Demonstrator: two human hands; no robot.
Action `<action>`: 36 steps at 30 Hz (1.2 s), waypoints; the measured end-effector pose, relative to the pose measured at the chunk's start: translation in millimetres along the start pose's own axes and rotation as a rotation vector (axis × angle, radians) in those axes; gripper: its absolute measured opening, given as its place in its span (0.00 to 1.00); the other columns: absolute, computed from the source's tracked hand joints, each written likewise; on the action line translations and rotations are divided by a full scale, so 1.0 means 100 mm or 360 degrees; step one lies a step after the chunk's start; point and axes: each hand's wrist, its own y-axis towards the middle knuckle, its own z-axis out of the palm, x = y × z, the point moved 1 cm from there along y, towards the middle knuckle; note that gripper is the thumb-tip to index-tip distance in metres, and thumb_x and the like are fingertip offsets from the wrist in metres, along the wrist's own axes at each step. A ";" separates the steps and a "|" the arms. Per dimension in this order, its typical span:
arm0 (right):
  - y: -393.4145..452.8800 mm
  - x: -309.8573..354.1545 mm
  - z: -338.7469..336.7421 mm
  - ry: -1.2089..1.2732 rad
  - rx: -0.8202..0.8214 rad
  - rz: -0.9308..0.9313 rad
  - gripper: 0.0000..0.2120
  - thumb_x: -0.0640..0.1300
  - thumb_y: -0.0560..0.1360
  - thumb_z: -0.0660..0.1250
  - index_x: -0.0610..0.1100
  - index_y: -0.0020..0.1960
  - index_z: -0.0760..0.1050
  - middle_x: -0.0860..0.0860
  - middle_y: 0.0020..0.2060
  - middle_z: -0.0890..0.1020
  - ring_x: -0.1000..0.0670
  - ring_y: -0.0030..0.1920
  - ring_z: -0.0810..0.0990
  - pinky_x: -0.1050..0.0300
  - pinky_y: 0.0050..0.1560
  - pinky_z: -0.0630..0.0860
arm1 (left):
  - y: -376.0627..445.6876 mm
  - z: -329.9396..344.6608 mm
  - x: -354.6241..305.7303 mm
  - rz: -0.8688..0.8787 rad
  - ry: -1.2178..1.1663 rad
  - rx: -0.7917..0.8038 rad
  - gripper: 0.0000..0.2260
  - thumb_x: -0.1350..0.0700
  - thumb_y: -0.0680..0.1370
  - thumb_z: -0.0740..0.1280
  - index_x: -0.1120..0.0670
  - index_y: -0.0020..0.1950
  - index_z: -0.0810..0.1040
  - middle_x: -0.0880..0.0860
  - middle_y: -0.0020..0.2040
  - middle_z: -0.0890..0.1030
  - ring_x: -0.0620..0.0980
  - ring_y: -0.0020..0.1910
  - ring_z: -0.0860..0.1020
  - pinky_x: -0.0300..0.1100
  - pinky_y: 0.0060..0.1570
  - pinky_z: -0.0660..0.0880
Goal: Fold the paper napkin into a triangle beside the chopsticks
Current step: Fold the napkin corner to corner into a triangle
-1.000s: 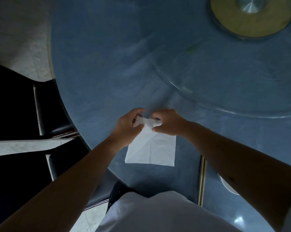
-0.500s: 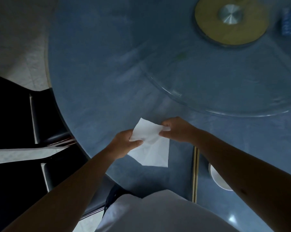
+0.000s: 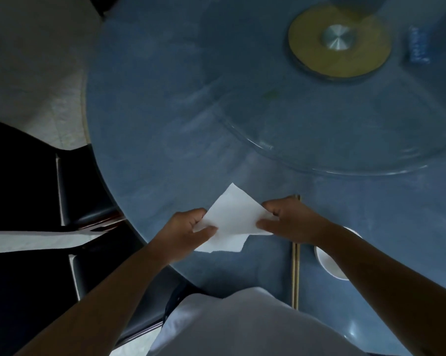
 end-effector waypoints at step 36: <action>1.07 -0.35 0.25 0.0040 -0.0144 0.0572 0.05 0.46 0.70 0.70 0.48 0.36 0.78 0.53 0.28 0.77 0.51 0.35 0.77 0.61 0.33 0.67 | 1.29 -0.05 0.38 -0.0102 0.0386 0.0107 0.04 0.51 0.72 0.70 0.49 0.45 0.80 0.44 0.36 0.79 0.44 0.37 0.77 0.31 0.34 0.69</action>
